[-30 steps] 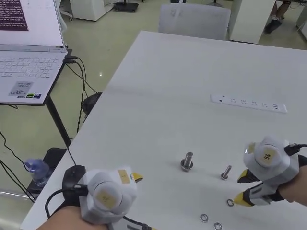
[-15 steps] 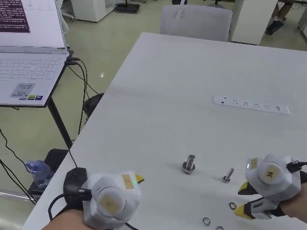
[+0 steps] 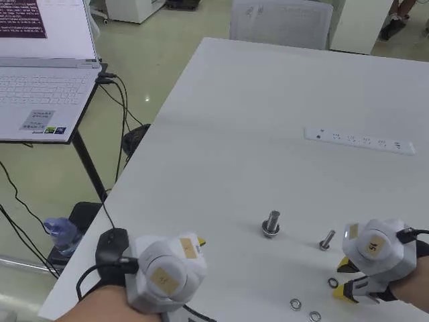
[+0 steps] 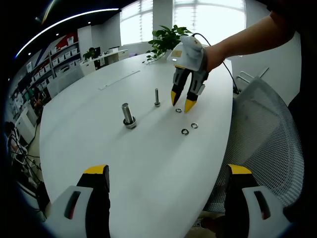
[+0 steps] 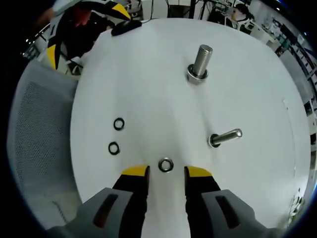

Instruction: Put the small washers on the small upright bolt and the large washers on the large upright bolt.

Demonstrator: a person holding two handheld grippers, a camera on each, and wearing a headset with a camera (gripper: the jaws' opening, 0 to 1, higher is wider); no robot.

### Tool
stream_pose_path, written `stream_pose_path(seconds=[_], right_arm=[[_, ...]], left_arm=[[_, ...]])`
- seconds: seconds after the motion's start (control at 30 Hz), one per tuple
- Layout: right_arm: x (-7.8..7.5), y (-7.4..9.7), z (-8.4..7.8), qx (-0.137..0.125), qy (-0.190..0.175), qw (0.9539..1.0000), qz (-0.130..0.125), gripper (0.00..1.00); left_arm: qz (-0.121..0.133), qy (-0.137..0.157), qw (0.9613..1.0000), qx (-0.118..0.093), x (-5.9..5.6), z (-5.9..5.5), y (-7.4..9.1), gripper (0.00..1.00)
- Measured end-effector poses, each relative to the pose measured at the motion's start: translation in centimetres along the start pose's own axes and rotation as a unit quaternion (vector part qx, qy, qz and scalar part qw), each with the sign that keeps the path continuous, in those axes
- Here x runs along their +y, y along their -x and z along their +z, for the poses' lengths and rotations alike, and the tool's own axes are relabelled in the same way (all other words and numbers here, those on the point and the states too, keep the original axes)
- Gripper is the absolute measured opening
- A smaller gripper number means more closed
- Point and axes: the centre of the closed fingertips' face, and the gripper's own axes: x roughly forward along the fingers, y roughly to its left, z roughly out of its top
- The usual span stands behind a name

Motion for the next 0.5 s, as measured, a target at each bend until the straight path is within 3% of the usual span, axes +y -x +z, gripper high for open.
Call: stream_pose_path(seconds=[0.5], right_arm=[[0.18, -0.03, 0.11, 0.010, 0.005, 0.9999, 0.002, 0.20]], left_arm=[[-0.001, 0.003, 0.9999, -0.010, 0.27, 0.30, -0.08, 0.93]])
